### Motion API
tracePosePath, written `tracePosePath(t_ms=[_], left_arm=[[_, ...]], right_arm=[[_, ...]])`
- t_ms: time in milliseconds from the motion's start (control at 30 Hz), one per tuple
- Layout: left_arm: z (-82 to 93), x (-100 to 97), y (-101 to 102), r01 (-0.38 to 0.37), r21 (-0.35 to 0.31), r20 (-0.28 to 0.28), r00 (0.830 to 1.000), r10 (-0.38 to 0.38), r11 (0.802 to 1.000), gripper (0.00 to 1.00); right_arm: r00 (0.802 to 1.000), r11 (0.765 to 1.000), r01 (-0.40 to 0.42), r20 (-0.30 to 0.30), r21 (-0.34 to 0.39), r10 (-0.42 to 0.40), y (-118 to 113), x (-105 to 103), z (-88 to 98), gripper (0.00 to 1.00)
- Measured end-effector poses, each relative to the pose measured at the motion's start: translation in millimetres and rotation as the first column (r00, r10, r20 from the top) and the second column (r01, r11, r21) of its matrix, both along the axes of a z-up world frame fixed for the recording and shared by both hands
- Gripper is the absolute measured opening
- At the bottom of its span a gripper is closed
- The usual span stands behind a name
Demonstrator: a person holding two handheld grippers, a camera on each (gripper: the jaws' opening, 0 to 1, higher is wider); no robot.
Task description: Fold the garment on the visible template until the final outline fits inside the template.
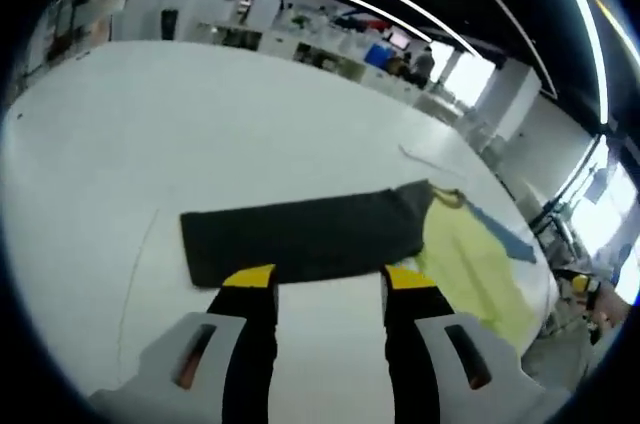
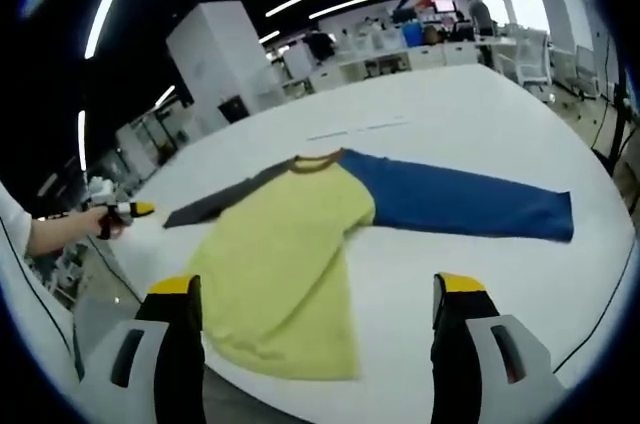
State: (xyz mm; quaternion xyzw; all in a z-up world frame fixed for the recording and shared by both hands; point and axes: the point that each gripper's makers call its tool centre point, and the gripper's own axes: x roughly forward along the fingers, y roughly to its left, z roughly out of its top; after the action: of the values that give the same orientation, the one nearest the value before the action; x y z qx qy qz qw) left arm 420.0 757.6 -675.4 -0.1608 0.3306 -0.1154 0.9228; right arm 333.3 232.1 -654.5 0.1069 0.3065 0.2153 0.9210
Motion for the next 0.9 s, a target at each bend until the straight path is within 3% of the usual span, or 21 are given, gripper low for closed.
tracePosePath(t_ms=[333,900], left_arm=[[8.5,-13.2,-23.3,0.060,0.000,0.005,0.998,-0.060,0.998,0.44],[42.6,-49.9,-79.0,0.178,0.022,0.031,0.983,-0.179,0.984,0.56]], right_arm=[[1.000,1.000,-0.001,0.013,0.005,0.001,-1.9,-4.3,4.0,0.95],[1.000,1.000,-0.009,0.028,0.003,0.009,-9.1,-16.2,9.0,0.94]])
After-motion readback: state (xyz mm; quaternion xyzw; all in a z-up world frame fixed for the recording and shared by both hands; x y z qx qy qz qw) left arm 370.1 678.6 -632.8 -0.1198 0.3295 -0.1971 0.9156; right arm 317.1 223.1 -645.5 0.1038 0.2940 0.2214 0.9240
